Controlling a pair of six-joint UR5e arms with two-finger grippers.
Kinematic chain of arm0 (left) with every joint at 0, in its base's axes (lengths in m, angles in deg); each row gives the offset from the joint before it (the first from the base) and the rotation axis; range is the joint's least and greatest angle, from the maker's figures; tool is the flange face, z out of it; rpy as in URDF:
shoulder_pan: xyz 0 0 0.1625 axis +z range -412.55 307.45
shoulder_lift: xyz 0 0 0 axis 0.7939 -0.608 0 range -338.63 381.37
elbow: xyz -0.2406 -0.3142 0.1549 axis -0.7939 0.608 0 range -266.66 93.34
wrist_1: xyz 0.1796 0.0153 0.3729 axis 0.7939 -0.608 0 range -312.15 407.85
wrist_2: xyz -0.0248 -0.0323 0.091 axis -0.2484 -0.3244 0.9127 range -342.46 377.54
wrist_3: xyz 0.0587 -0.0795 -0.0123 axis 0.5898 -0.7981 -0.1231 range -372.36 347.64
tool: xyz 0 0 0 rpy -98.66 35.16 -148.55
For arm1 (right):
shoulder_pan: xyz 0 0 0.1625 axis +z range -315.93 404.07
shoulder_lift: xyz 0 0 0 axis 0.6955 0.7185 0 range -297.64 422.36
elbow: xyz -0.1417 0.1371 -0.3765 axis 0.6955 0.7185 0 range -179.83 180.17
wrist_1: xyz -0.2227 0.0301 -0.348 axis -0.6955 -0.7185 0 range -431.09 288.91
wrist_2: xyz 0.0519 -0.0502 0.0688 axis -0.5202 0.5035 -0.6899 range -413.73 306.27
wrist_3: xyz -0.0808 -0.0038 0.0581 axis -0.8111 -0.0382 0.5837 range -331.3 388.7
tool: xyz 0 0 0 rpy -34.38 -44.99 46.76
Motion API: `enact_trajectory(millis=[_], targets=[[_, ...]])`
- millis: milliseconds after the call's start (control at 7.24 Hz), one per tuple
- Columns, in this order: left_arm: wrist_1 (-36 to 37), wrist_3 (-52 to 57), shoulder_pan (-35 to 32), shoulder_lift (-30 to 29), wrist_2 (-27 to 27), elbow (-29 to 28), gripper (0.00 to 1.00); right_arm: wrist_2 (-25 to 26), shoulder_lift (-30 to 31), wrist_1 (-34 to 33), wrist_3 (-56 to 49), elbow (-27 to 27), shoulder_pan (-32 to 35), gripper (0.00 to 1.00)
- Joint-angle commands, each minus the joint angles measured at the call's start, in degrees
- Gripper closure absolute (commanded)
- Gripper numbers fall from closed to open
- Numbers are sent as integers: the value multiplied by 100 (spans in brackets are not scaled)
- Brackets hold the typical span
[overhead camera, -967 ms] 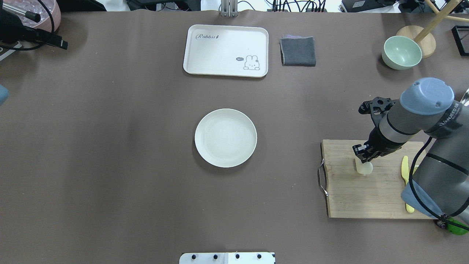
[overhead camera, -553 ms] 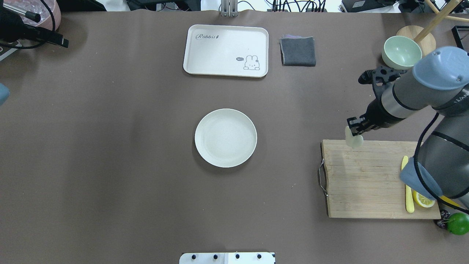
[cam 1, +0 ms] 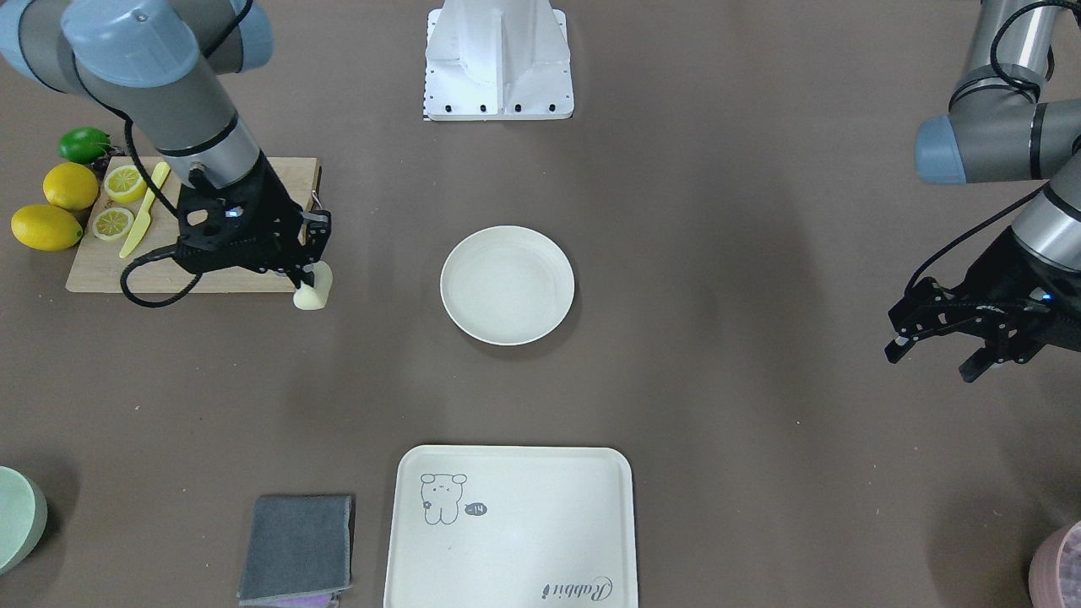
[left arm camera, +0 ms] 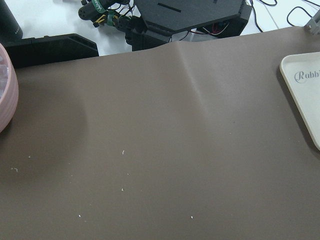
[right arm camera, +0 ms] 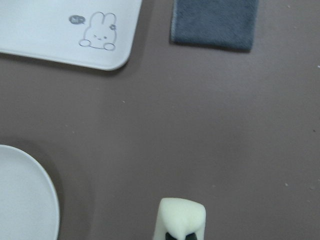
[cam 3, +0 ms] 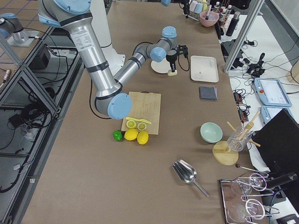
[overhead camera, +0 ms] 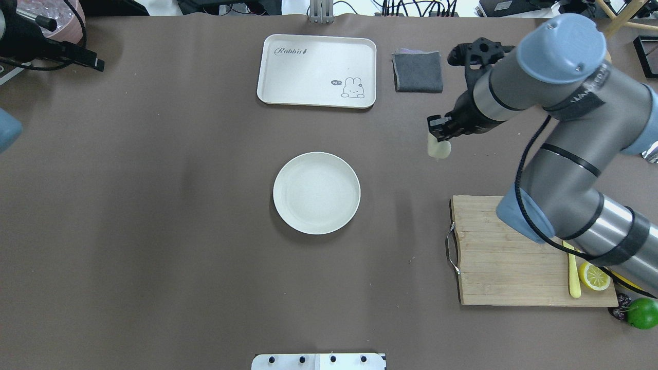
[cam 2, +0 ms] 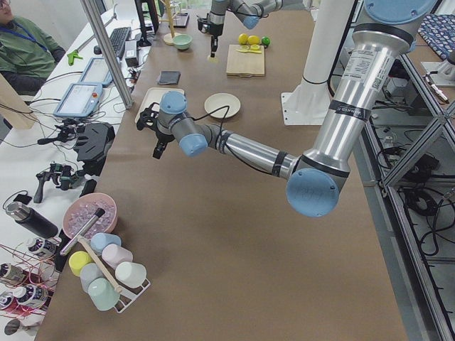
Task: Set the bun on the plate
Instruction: 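Lift the bun with the right gripper and carry it over the plate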
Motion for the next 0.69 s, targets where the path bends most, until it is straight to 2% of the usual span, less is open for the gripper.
enact_trajectory(millis=[0, 138, 414, 553], targets=[[-34, -50, 112, -128, -14, -68, 3, 190, -507, 589, 24, 446, -246, 100], [-34, -68, 112, -93, -23, -32, 3, 218, -499, 1135, 67, 682, -404, 100], [-34, -182, 112, -93, -93, -32, 3, 515, -892, 1419, 146, 1140, -843, 100], [-43, -209, 112, -84, -93, 3, 3, 735, -956, 1465, 234, 1151, -1150, 100]])
